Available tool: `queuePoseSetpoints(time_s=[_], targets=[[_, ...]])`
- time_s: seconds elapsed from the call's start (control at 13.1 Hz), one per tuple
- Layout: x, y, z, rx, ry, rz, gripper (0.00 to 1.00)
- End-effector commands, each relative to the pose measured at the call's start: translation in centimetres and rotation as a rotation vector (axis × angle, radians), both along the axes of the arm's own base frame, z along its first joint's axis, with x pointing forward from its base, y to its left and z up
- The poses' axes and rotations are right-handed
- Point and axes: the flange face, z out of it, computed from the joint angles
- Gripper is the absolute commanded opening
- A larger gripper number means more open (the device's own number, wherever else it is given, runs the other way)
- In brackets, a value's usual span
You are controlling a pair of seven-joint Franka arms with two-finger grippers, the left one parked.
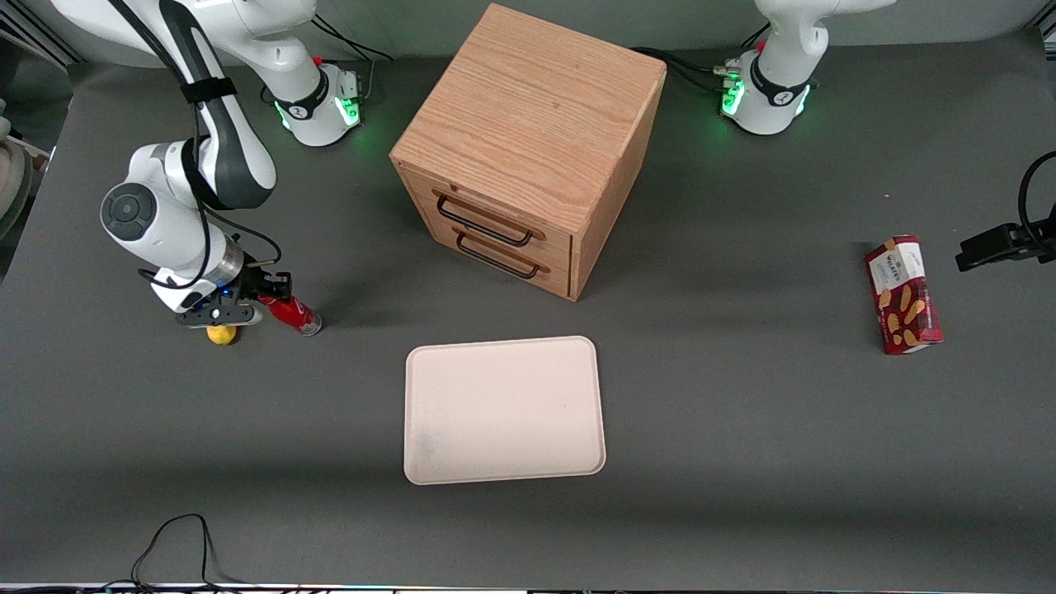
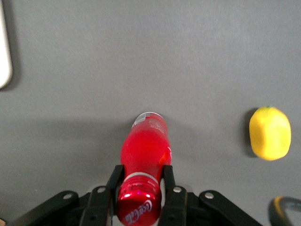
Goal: Place coke bottle on tray
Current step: 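Lift the bottle and carry it onto the white tray's edge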
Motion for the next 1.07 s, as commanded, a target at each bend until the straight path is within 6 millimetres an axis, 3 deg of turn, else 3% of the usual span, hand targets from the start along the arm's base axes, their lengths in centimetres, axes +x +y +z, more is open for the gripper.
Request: queuePoseSetpoints(time_s=[0.0,0.15,0.46,0.61,0.69,0.92,0.99], targets=[[3.2,0.7,8.0,-0.009,0.012,0.01,0.0],[5.4,2.9,13.7,-0.007,0.01,0.04,0.0],[9.7,4.7,23.8,-0.001,0.027,0.046,0.0],[11.9,8.6,27.4,0.008,0.046,0.098,0.0],[13.2,10.0,27.7,0.016,0.04,0.113,0.0],[15.1,14.0,25.9,0.064,-0.019,0.126,0.0],[15.9,15.4,24.1,0.082,-0.021,0.102,0.0]])
